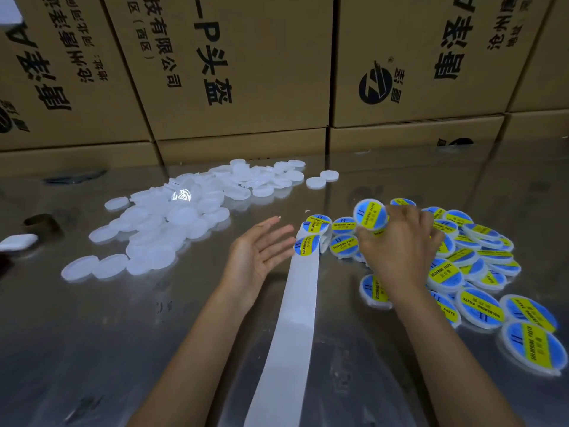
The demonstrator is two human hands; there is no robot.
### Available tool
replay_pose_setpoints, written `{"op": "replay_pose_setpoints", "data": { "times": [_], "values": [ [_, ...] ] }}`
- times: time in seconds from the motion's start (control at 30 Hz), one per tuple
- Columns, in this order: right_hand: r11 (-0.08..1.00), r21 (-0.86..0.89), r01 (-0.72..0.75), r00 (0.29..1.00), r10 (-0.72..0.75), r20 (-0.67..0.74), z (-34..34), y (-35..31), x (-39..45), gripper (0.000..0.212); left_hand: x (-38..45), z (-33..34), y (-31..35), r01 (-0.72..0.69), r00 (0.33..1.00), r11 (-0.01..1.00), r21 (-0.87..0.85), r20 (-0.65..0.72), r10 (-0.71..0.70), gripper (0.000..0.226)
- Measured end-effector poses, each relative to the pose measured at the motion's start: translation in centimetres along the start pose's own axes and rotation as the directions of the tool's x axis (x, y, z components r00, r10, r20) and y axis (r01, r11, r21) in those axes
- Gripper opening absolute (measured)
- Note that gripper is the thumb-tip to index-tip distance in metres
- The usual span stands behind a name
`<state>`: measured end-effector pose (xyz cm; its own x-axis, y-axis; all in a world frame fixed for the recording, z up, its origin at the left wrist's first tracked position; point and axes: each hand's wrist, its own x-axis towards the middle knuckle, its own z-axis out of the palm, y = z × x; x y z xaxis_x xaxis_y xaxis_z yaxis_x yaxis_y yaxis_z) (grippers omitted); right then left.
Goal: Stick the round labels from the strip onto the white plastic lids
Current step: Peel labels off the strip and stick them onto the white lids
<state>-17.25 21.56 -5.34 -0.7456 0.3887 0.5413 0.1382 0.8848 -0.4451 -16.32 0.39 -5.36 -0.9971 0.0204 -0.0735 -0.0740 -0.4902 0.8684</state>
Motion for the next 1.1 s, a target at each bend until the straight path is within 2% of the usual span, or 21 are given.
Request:
{"op": "replay_pose_setpoints", "data": {
  "times": [0.1,0.2,0.33,0.4,0.43,0.5,0.53,0.6,0.63,0.77,0.83,0.93,1.03,1.1],
  "values": [
    [0.988,-0.141,-0.066,0.986,0.086,0.145,-0.2,0.8,0.2,0.044,0.3,-0.6,-0.2,-0.002,0.998,1.0,0.028,-0.068,0.004,0.028],
    [0.982,-0.178,-0.07,0.974,0.105,0.198,-0.2,1.2,0.0,0.039,0.8,-1.1,-0.4,0.001,0.991,0.999,0.047,-0.131,0.005,0.025],
    [0.995,-0.099,-0.015,0.982,0.033,0.187,-0.1,0.5,-0.1,0.053,1.4,-1.7,-0.6,-0.046,0.968,0.995,0.093,-0.243,0.068,0.021],
    [0.999,0.014,0.052,0.987,-0.054,0.148,0.1,-0.5,-0.5,0.049,1.8,-2.0,-0.6,-0.105,0.916,0.971,0.216,-0.36,0.179,0.023],
    [0.992,0.085,0.09,0.986,-0.101,0.134,0.1,-1.0,-0.7,0.044,2.0,-2.5,-0.5,-0.129,0.869,0.926,0.355,-0.41,0.278,0.024],
    [0.963,0.232,0.139,0.977,-0.172,0.129,0.3,-1.9,-1.5,0.032,2.5,-4.0,-0.1,-0.1,0.771,0.707,0.7,-0.395,0.5,0.031],
    [0.944,0.3,0.133,0.972,-0.183,0.145,0.3,-2.3,-1.9,0.024,2.7,-4.9,0.2,-0.064,0.739,0.583,0.81,-0.355,0.573,0.035],
    [0.924,0.371,0.091,0.962,-0.178,0.207,0.4,-2.9,-2.5,0.007,3.4,-6.2,0.7,-0.006,0.704,0.435,0.901,-0.305,0.642,0.04],
    [0.927,0.367,0.079,0.953,-0.178,0.244,0.6,-3.0,-2.6,0.004,3.9,-6.6,0.8,0.009,0.703,0.371,0.929,-0.27,0.658,0.04],
    [0.917,0.394,0.055,0.931,-0.189,0.311,1.3,-3.2,-3.0,0.027,6.5,-6.9,1.1,0.005,0.797,0.04,0.999,-0.028,0.603,0.042],
    [0.883,0.469,-0.025,0.919,-0.165,0.359,1.7,-3.5,-3.3,0.039,8.0,-7.4,1.5,0.048,0.83,-0.107,0.993,0.02,0.557,0.041],
    [0.809,0.552,-0.202,0.887,-0.088,0.453,2.1,-3.9,-3.4,0.058,9.6,-7.8,2.1,0.135,0.846,-0.225,0.965,0.006,0.533,0.035],
    [0.776,0.56,-0.292,0.867,-0.032,0.497,2.3,-3.9,-3.1,0.061,10.5,-8.0,2.4,0.187,0.828,-0.211,0.959,-0.039,0.559,0.024],
    [0.762,0.573,-0.301,0.862,-0.039,0.505,2.5,-3.9,-2.9,0.056,10.9,-8.1,2.4,0.203,0.809,-0.215,0.955,-0.04,0.587,0.022]
  ]
}}
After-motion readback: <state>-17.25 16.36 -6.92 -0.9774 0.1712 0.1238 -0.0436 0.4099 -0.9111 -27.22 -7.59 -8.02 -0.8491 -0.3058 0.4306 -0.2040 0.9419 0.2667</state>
